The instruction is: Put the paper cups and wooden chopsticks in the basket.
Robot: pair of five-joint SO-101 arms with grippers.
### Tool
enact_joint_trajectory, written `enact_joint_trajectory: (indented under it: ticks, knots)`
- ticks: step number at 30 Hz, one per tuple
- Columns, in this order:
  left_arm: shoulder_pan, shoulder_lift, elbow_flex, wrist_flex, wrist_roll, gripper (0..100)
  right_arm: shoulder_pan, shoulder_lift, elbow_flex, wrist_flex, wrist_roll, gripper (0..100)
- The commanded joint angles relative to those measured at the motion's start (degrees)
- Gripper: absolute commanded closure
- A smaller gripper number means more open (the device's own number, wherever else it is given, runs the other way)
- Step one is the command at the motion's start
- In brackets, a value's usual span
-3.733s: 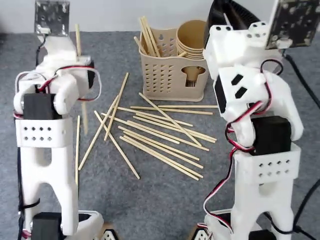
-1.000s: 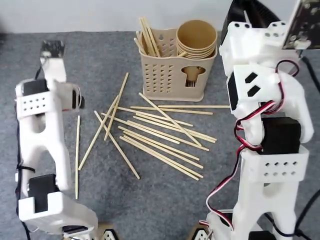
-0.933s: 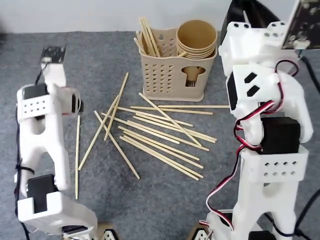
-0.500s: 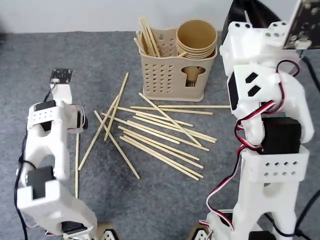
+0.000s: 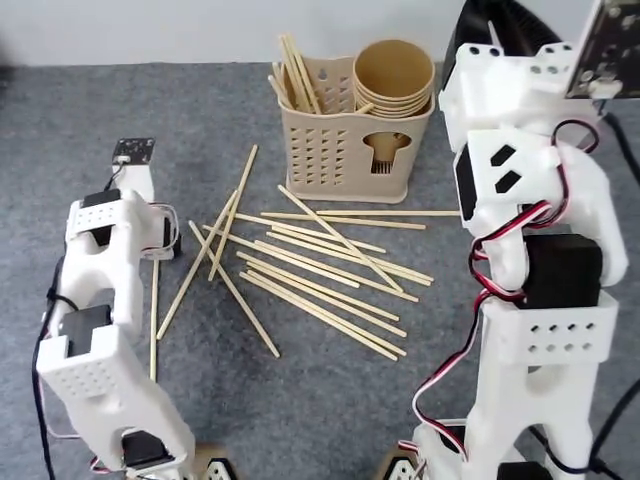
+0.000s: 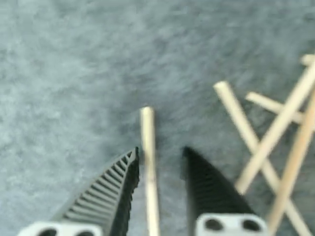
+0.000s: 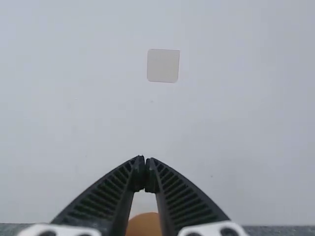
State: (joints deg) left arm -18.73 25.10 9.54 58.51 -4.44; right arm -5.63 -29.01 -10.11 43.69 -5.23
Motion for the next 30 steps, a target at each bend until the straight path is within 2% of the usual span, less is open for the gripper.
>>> enact_joint_trajectory:
  ticks: [1,9,18,24,30]
  knots:
    - [-0.6,0.4,-3.0,-0.4,0.6,98,0.0,-1.5,-3.3,-0.7,0.7,98.1]
    - [1.1,-1.1,-4.6,4.0,1.1,99,0.0,-1.5,-3.3,-0.7,0.7,98.1]
    - [5.6,-16.9,-14.9,13.7,5.9,99,0.0,-1.8,-3.3,-0.7,0.7,98.1]
    - [9.3,-24.7,-21.8,14.2,6.2,99,0.0,-1.9,-3.3,-0.7,0.7,98.1]
    - [13.7,-27.3,-32.5,13.9,11.6,99,0.1,-1.9,-3.3,-0.7,0.7,98.1]
